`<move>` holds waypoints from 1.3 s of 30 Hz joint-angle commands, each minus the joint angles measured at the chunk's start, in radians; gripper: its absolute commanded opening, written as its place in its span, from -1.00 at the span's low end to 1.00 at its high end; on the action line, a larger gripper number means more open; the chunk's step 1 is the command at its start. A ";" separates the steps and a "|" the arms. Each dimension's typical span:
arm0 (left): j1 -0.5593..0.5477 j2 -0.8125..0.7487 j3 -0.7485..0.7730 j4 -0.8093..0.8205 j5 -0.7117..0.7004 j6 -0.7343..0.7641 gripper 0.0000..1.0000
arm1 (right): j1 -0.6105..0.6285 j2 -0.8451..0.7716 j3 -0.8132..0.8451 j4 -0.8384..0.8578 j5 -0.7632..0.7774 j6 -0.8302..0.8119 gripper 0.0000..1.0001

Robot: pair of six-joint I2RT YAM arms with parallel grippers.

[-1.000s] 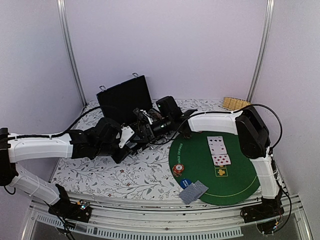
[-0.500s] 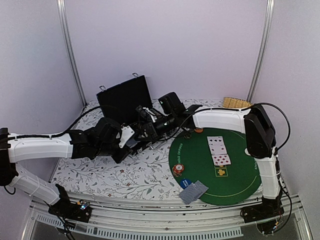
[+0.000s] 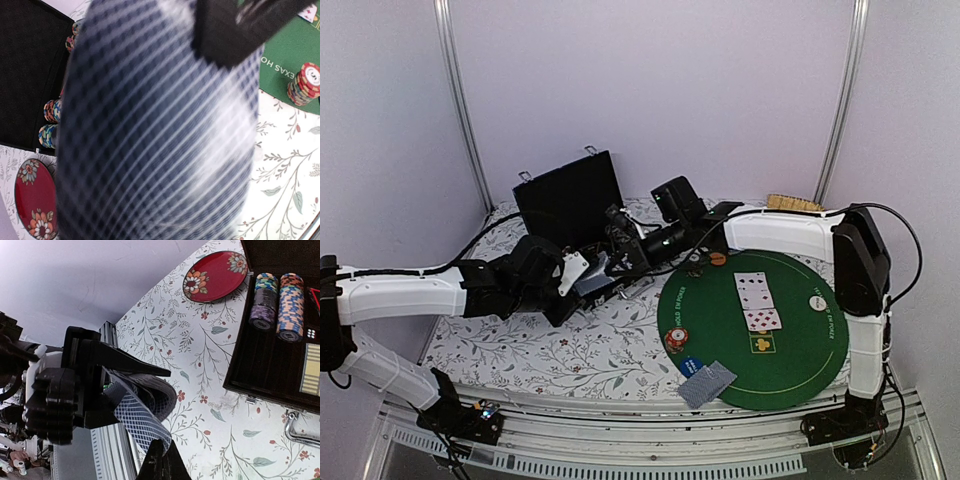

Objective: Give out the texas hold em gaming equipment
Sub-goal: Pick up the poker card from the face-down deck piles, then place the poker card in the community card area.

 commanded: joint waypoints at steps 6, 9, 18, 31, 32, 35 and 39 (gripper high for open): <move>-0.015 -0.006 0.008 0.028 -0.018 0.000 -0.31 | -0.113 -0.232 -0.187 0.009 0.015 0.025 -0.96; -0.015 -0.004 0.007 0.031 -0.018 0.000 -0.30 | -0.164 -0.311 -0.259 -0.013 0.014 0.039 -0.96; -0.016 -0.003 0.010 0.029 -0.015 -0.001 -0.30 | -0.401 -0.689 -0.712 -0.368 0.110 0.113 -0.96; -0.015 0.020 0.019 0.029 -0.003 0.002 -0.31 | -0.503 -0.876 -1.126 -0.374 0.209 0.259 -0.96; -0.016 0.017 0.017 0.030 -0.006 0.001 -0.31 | -0.503 -0.874 -1.140 -0.364 0.213 0.265 -0.96; -0.016 0.011 0.013 0.032 -0.007 0.000 -0.31 | -0.506 -0.880 -1.148 -0.392 0.309 0.276 -0.96; -0.015 0.013 0.016 0.033 -0.004 -0.001 -0.31 | -0.529 -0.926 -1.157 -0.387 0.423 0.307 -0.96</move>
